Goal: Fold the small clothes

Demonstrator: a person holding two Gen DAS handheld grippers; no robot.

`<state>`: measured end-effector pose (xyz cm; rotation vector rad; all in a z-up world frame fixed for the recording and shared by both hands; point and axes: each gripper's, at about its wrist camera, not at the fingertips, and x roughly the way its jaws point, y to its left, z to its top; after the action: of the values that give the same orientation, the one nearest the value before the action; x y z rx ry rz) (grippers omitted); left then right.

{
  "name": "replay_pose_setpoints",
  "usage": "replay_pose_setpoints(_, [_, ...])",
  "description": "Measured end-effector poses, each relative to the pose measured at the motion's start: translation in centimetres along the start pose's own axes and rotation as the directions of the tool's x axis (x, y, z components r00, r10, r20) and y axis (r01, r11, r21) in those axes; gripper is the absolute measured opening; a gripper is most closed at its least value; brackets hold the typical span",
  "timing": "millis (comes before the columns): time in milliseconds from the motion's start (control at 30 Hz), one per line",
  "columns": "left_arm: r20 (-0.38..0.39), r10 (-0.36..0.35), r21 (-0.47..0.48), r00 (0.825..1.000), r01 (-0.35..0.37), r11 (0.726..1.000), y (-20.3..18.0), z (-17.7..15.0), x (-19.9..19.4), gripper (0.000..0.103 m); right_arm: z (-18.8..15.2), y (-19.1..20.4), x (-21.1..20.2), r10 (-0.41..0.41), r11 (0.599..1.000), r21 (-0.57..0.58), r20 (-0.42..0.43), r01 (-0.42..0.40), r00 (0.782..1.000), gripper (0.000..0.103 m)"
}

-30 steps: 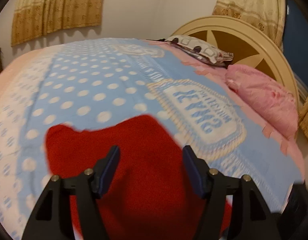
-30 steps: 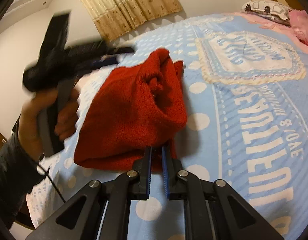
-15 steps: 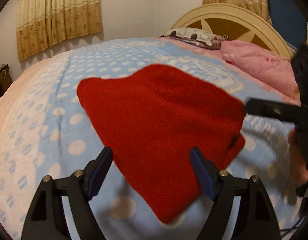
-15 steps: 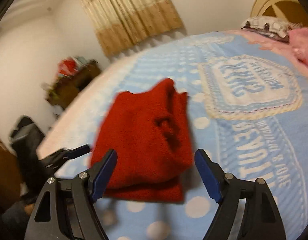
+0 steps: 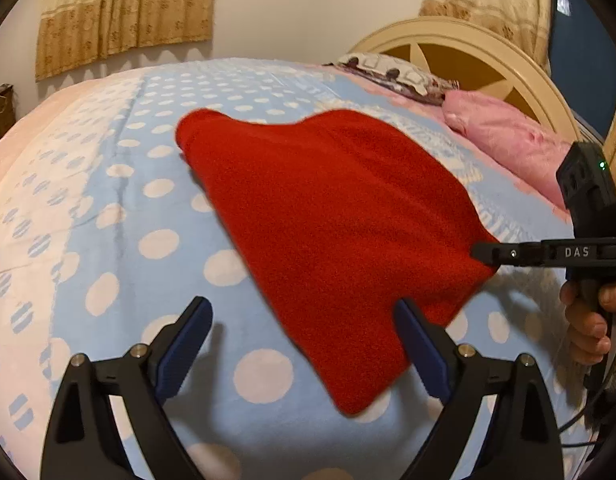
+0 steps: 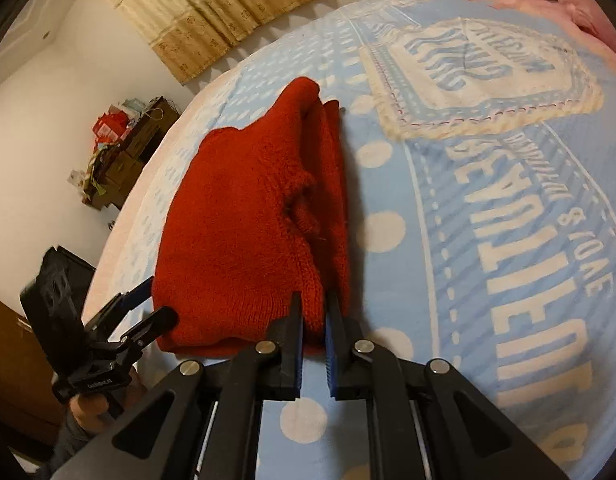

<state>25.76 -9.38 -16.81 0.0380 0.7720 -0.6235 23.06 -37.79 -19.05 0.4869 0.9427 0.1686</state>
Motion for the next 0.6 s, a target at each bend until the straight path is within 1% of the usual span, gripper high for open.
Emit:
replay_pose_setpoints(67, [0.020,0.021,-0.012,1.000,-0.021,1.000,-0.1,0.2,-0.6,0.100,0.0,0.6,-0.4,-0.022,0.999,-0.035,-0.002,0.022,1.000,0.011])
replay_pose_setpoints(100, [0.031,0.023,-0.013,0.999,-0.022,1.000,0.0,0.3,-0.7,0.101,0.2,0.9,-0.6,-0.055,0.997,-0.057,0.006,0.056,0.998,0.020])
replay_pose_setpoints(133, [0.053,0.038,-0.016,0.998,-0.037,0.999,0.1,0.4,-1.0,0.103,0.4,1.4,-1.2,-0.108,0.991,-0.080,0.032,0.110,0.994,0.035])
replay_pose_setpoints(167, [0.065,0.054,-0.016,0.996,-0.053,0.998,0.2,0.5,-1.0,0.103,0.7,1.9,-1.9,-0.143,0.984,-0.094,0.068,0.149,0.987,0.043])
replay_pose_setpoints(200, [0.071,0.069,-0.015,0.995,-0.068,0.998,0.2,0.5,-0.9,0.103,0.9,2.4,-2.7,-0.161,0.980,-0.101,0.108,0.171,0.981,0.052])
replay_pose_setpoints(233, [0.061,0.078,-0.018,0.995,-0.077,0.997,0.4,0.6,-0.5,0.103,1.3,3.0,-3.4,-0.162,0.978,-0.106,0.152,0.179,0.975,0.052])
replay_pose_setpoints(267, [0.039,0.071,-0.037,0.997,-0.069,0.997,0.7,0.6,0.0,0.103,1.9,3.7,-4.0,-0.148,0.979,-0.115,0.185,0.171,0.972,0.052])
replay_pose_setpoints(333, [0.025,0.065,-0.052,0.998,-0.064,0.997,1.2,0.4,0.2,0.103,2.9,5.5,-4.3,-0.102,0.978,-0.155,0.213,0.137,0.972,0.053])
replay_pose_setpoints(400, [0.018,0.062,-0.053,0.998,-0.061,0.997,1.3,0.2,0.4,0.103,3.5,7.4,-3.6,-0.068,0.969,-0.218,0.219,0.117,0.973,0.054])
replay_pose_setpoints(467, [0.001,0.062,-0.063,0.998,-0.062,0.996,1.4,0.1,0.8,0.103,3.8,9.4,-2.4,-0.016,0.950,-0.300,0.226,0.086,0.974,0.056])
replay_pose_setpoints(500, [-0.003,0.061,-0.064,0.998,-0.061,0.996,1.3,0.0,0.9,0.103,3.9,10.4,-1.6,-0.004,0.941,-0.329,0.221,0.078,0.975,0.061])
replay_pose_setpoints(533, [-0.008,0.058,-0.063,0.998,-0.058,0.996,1.3,0.0,1.0,0.103,4.1,11.2,-0.2,-0.011,0.929,-0.359,0.205,0.085,0.979,0.063])
replay_pose_setpoints(600, [-0.019,0.052,-0.071,0.998,-0.054,0.996,1.4,-0.1,1.2,0.103,4.5,11.5,1.6,-0.034,0.921,-0.375,0.183,0.102,0.983,0.063])
